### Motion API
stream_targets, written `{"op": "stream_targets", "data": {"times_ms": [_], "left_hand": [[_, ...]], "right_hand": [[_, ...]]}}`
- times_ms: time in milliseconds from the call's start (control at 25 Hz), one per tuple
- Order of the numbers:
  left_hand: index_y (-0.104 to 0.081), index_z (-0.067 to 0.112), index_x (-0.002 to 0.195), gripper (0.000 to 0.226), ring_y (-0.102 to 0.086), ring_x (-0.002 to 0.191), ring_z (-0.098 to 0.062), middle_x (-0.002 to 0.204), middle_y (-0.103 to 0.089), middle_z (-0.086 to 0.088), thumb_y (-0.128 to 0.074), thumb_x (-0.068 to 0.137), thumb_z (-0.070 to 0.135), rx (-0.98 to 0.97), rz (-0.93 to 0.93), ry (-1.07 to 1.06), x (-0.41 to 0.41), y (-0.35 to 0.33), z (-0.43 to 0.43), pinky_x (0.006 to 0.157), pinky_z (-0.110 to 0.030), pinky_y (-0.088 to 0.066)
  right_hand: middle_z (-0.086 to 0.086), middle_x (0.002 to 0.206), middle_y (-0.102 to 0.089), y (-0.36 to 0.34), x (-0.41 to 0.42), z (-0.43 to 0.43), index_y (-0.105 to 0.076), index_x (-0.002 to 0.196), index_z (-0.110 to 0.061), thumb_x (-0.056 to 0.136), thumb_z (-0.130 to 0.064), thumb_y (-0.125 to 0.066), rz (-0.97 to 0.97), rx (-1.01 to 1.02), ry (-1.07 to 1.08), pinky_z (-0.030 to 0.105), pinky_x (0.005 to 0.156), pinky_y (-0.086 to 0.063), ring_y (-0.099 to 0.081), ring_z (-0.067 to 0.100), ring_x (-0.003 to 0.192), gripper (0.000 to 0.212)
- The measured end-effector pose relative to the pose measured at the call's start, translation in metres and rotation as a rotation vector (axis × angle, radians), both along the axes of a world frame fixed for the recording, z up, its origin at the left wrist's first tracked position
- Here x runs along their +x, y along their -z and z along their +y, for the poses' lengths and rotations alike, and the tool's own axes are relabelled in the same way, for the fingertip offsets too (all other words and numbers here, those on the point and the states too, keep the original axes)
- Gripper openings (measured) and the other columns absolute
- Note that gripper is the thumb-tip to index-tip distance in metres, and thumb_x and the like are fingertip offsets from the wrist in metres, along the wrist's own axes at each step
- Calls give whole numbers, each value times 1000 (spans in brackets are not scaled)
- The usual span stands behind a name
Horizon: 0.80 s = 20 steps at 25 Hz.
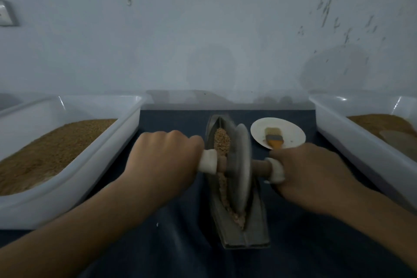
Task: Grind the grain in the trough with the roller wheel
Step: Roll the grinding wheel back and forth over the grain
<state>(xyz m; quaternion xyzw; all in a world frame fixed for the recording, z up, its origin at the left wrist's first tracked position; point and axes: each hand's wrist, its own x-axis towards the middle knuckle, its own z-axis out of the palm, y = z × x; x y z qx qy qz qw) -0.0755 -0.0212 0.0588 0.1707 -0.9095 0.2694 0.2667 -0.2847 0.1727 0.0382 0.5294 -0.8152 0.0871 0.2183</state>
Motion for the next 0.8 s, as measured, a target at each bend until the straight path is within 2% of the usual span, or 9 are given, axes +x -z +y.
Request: {"op": "stream_targets", "data": {"times_ms": [80,160,280,360,440,600,680,720,800], "left_hand": [[-30,28,66,41,-18,41,-15,52,-22,9,-70,56,31,7,6,21,5,-1,-6,49,-18,-8],[-39,28,67,32,-25,45,-17,55,-23,9,-71,67,34,58,-53,-130,-11,5,-12,46,-23,-16],[-62,24,88,4,-41,61,-21,67,-39,4,-60,87,27,172,-41,-294,-55,-7,-30,56,-33,-33],[-65,23,92,7,-47,64,-23,72,-43,2,-59,88,25,184,-85,-294,-68,-18,-37,58,-33,-35],[-62,26,86,3,-52,62,-25,66,-37,4,-62,84,28,150,-79,-246,-54,-16,-28,56,-33,-33],[-30,31,62,43,-13,40,-12,50,-20,11,-73,60,33,78,52,-66,1,10,-3,47,-19,-10],[-27,30,61,46,-13,39,-10,49,-25,11,-73,63,33,130,42,-115,-1,17,-8,47,-18,-9],[-31,29,62,40,-19,40,-11,52,-30,10,-71,70,33,159,21,-179,-8,19,-10,46,-20,-12],[-47,28,71,20,-31,48,-14,61,-37,7,-62,83,31,235,36,-273,-33,12,-19,47,-27,-22]], "right_hand": [[-18,53,-44,2,-3,8,-49,76,-45,70,-67,-50,52,-38,-52,23,37,-35,-45,0,45,22],[-14,63,-48,-6,-6,-19,-51,76,-37,73,-54,-58,91,3,44,27,45,-41,-52,10,56,18],[-8,78,-58,-26,-22,-74,-55,78,-31,81,-35,-65,-69,99,119,29,53,-35,-57,17,71,11],[-6,81,-60,-29,-30,-87,-57,80,-32,83,-32,-65,-172,149,145,28,52,-33,-58,17,74,9],[-9,78,-56,-20,-26,-66,-49,73,-32,82,-35,-64,-121,119,133,27,50,-30,-57,17,72,17],[-15,57,-32,0,-6,-10,-42,68,-38,62,-47,-65,211,-90,-52,18,48,-14,-34,9,44,26],[-16,55,-20,-11,-6,-16,-41,64,-36,59,-46,-65,286,-106,-57,15,49,-9,-17,1,45,27],[-15,55,-23,-16,-4,-29,-44,63,-34,63,-44,-67,301,-76,-13,17,48,-10,-17,1,46,25],[-11,65,-47,-28,-9,-60,-53,72,-32,75,-37,-67,150,26,62,25,51,-27,-42,12,54,16]]}}
